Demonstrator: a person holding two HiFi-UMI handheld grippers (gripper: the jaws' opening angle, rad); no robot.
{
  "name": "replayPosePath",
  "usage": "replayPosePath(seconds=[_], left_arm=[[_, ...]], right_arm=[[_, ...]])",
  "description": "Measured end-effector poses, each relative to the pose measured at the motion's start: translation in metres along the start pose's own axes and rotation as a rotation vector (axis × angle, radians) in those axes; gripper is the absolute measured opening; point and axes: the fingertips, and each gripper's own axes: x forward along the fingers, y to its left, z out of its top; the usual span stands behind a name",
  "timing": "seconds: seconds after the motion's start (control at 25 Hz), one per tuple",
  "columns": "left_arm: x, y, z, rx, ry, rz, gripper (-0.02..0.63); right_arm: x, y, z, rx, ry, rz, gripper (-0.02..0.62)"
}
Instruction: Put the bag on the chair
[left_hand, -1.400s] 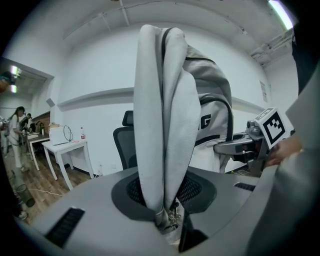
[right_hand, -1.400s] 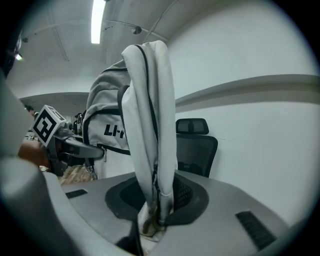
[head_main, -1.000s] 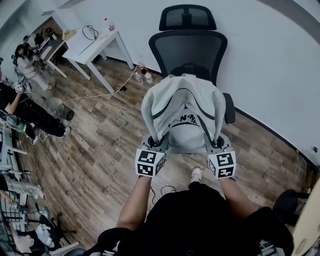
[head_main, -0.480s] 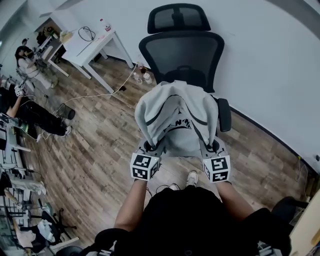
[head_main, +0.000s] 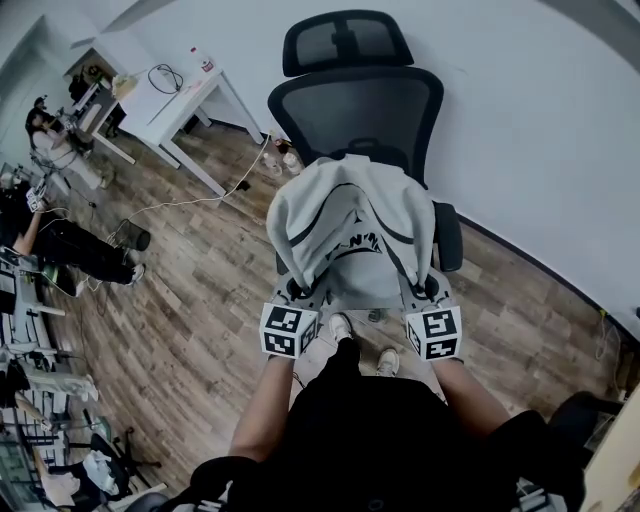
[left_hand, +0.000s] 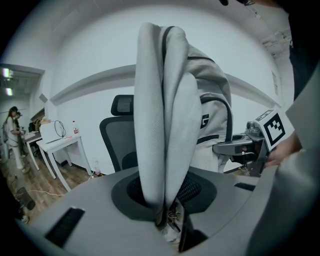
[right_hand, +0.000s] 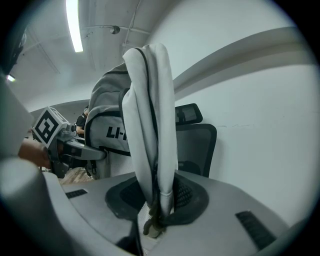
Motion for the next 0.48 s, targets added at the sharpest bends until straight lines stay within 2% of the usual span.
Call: replayPosePath(seconds=[0.24,0.48], left_arm=[[0.028,0.030,0.009,0.008,-0.019,-0.010,0.104],[0.062,0.066,0.021,0.006,-0.018,-0.074,0.104]], right_arm=[[0.033,-0.004,0.011,-0.024,0.017,-0.029,0.092],[0.072,-0.009,0.023,-0.016,0.047,-0.085,0.094]])
